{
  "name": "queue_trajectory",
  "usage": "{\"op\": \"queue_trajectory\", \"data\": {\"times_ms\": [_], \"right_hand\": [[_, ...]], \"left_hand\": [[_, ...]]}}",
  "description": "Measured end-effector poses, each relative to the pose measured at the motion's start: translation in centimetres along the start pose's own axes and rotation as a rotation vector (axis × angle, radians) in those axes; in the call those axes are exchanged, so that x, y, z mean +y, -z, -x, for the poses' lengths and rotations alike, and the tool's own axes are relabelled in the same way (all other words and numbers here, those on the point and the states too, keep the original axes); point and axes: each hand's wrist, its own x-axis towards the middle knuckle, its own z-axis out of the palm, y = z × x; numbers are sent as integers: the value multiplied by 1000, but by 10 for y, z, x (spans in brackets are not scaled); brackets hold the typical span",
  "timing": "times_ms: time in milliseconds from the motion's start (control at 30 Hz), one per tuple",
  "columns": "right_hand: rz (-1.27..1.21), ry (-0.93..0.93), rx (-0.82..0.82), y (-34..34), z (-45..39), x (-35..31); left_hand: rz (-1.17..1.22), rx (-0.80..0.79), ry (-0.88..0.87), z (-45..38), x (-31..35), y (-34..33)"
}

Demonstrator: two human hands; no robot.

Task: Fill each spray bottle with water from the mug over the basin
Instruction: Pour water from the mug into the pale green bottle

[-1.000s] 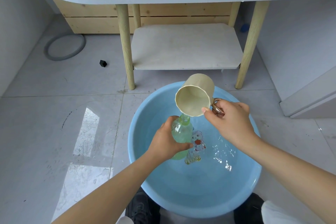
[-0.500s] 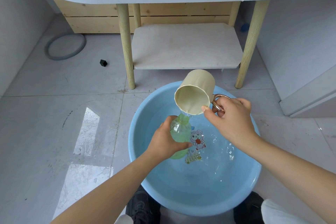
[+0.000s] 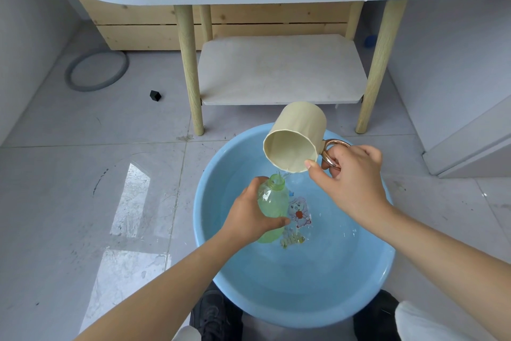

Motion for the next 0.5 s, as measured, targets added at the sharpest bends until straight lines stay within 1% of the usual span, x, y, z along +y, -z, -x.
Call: {"op": "queue_trajectory", "data": {"times_ms": [500], "right_hand": [[57, 54, 50, -1, -2, 0]], "left_hand": [[10, 1, 2, 0, -1, -2]]}}
